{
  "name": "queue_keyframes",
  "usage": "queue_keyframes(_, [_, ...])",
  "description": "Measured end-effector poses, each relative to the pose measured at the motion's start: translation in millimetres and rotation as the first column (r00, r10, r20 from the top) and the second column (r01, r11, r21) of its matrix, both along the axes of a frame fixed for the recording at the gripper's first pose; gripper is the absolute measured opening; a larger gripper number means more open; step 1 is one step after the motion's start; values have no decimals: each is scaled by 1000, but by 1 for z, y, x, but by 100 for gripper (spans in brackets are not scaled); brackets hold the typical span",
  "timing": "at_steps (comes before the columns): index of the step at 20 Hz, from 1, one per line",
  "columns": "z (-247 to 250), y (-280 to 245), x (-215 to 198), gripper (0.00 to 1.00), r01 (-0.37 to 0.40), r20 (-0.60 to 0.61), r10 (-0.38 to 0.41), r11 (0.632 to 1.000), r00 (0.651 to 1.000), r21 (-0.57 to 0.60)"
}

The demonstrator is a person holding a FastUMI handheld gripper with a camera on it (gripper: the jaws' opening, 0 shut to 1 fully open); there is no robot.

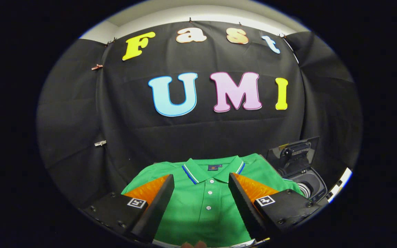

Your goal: Put the clothes into the washing machine and then close the washing machine lid.

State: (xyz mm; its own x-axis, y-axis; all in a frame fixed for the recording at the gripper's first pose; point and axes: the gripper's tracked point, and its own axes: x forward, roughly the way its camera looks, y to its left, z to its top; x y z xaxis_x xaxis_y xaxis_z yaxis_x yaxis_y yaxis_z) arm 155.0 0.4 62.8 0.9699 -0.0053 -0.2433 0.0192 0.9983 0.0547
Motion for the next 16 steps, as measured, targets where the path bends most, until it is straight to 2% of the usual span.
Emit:
queue_keyframes(5, [-39,-20,26,99,15,-221,-30,997,975,-72])
queue_keyframes(8, [-46,-24,29,99,23,-294,-35,999,955,-47])
queue_keyframes(12, [-63,-27,36,99,29,-412,-30,1000,911,-9])
queue_keyframes(16, [-85,-34,31,99,13,-503,-38,999,863,-52])
